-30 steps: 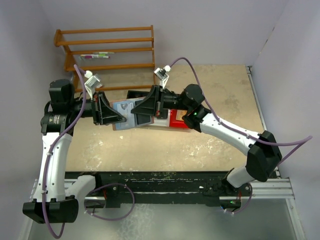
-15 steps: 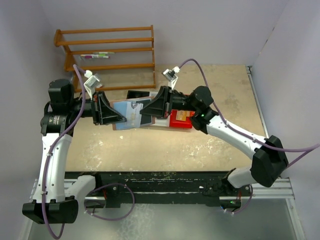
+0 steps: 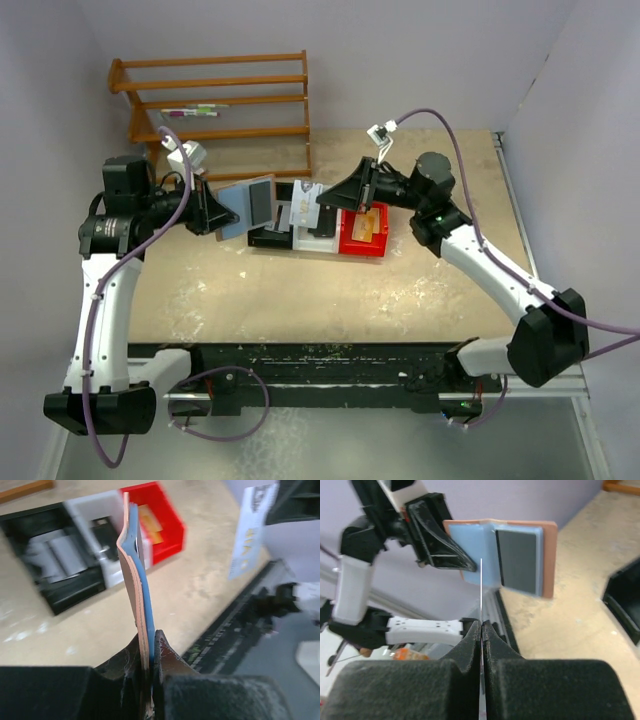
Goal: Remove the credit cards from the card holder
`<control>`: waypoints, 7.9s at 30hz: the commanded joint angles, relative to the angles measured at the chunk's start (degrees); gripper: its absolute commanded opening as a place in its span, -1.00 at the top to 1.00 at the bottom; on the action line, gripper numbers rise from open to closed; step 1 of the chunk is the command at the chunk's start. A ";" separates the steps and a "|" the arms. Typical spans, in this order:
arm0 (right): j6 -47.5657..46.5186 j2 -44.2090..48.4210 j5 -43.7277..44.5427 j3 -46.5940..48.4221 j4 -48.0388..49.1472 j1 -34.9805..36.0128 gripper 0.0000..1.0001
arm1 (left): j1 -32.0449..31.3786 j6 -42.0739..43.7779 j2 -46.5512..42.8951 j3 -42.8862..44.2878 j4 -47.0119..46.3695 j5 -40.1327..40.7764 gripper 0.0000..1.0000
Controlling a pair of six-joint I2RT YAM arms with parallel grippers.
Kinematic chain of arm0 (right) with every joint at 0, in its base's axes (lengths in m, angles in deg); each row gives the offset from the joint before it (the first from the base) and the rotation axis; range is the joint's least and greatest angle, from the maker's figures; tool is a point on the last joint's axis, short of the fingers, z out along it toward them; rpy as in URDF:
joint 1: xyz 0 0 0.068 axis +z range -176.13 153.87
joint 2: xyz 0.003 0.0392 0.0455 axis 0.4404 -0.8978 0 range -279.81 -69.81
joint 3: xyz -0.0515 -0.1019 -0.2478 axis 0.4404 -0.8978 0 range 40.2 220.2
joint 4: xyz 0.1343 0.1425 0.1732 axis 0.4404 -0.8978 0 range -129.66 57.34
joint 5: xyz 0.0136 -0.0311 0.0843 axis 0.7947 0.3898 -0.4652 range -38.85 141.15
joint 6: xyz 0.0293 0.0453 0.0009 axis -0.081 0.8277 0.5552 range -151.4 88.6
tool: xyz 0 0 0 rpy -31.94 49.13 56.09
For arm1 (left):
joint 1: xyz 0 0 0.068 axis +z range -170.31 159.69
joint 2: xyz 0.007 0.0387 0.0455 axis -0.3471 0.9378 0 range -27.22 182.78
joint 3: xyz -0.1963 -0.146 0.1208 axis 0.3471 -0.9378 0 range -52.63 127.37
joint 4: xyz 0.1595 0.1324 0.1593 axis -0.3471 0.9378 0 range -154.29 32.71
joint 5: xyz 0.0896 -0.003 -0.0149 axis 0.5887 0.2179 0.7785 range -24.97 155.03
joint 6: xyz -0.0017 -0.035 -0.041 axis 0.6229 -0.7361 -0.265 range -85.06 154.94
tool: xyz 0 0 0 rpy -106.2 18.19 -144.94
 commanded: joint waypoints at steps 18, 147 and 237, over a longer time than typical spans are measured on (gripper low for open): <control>-11.41 -36.57 23.74 25.73 -16.54 3.89 1.00 | -0.03 10.04 -2.59 3.34 5.56 15.94 0.91; -26.12 -5.93 3.49 20.68 -22.65 15.51 -0.36 | -0.03 4.21 1.16 4.89 1.08 -20.92 1.00; 6.79 -7.26 -1.59 7.80 21.61 12.29 0.63 | -1.78 -29.01 -5.13 -8.15 -28.08 -24.90 0.87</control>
